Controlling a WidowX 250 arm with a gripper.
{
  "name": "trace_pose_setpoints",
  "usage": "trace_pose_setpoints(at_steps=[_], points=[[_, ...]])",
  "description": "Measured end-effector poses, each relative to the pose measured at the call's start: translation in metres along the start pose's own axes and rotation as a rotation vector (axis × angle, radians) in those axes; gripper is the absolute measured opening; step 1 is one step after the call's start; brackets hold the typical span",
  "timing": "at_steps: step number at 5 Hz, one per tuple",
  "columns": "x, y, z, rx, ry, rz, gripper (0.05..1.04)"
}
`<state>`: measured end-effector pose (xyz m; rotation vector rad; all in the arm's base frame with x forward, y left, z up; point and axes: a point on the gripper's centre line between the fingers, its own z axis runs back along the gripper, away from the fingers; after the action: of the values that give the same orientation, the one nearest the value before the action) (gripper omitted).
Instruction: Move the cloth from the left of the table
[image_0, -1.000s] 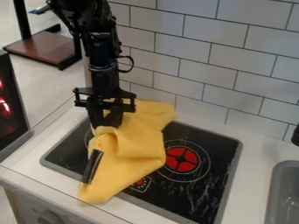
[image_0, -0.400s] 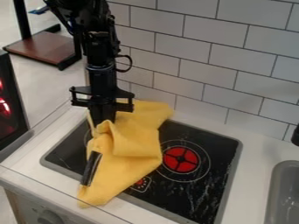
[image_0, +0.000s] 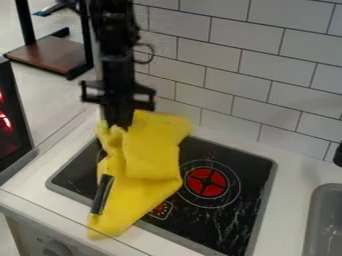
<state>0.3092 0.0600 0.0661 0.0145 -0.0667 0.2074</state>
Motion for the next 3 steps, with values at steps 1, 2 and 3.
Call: trace_pose_setpoints(at_steps=[1,2,3], points=[[-0.003,-0.022,0.020,-0.019,-0.030,-0.048,0.069],[-0.011,-0.056,0.021,-0.040,-0.009,-0.148,0.069],[-0.011,-0.086,0.019,-0.040,-0.003,-0.229,0.069]])
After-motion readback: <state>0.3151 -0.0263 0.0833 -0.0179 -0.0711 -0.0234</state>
